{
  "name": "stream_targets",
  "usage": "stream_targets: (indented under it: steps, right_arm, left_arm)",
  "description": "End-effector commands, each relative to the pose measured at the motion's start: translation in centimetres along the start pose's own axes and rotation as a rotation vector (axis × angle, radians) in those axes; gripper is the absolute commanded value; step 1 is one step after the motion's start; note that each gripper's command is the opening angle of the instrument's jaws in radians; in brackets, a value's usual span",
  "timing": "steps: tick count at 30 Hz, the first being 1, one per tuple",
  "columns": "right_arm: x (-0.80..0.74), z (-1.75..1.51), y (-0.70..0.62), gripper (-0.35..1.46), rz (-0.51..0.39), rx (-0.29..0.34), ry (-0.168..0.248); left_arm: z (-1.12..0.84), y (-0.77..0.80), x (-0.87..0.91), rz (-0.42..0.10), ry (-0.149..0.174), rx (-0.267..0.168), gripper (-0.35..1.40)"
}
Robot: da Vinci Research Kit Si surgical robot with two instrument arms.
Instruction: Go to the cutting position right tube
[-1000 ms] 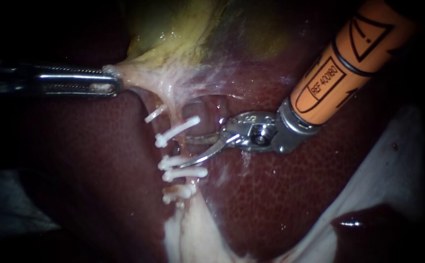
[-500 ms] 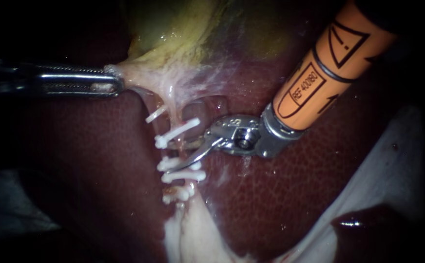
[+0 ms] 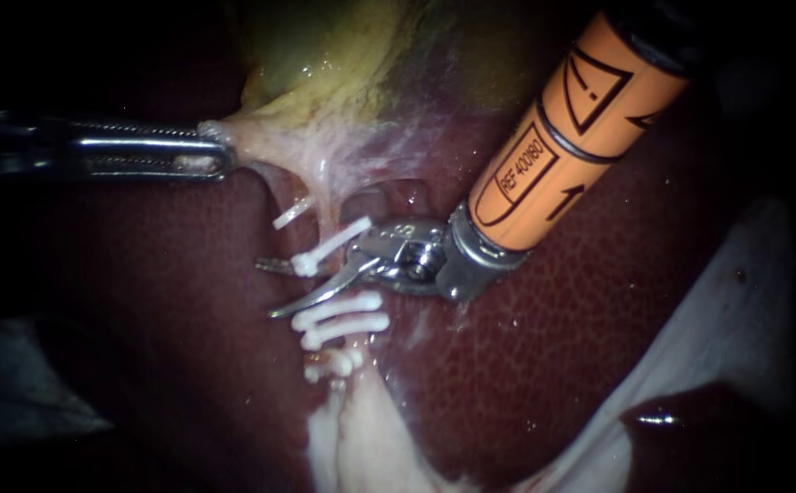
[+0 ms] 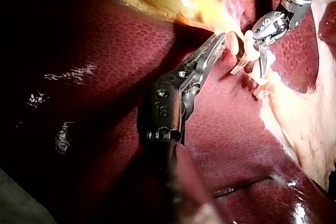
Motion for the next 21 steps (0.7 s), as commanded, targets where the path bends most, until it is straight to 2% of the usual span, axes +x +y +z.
stream_targets:
  steps: [1,8,11,15,21]
  right_arm:
    - [0.03,0.00,-0.04,1.32,0.004,0.004,-0.001]
    - [0.12,0.12,-0.36,1.32,0.006,0.020,0.004]
    - [0.18,0.14,-0.45,1.32,0.008,0.021,0.005]
    - [0.24,0.13,-0.49,1.32,0.012,0.025,0.013]
    - [0.24,0.13,-0.48,1.32,0.011,0.024,0.013]
  left_arm:
    - [0.00,0.00,0.00,0.000,0.000,0.000,-0.35]
    - [-0.03,0.00,-0.01,0.000,-0.001,-0.001,-0.35]
    - [-0.03,0.00,-0.01,0.000,-0.001,-0.001,-0.35]
    - [-0.03,-0.01,-0.01,0.001,-0.001,-0.002,-0.35]
    - [-0.03,-0.01,-0.01,0.001,-0.001,-0.002,-0.35]
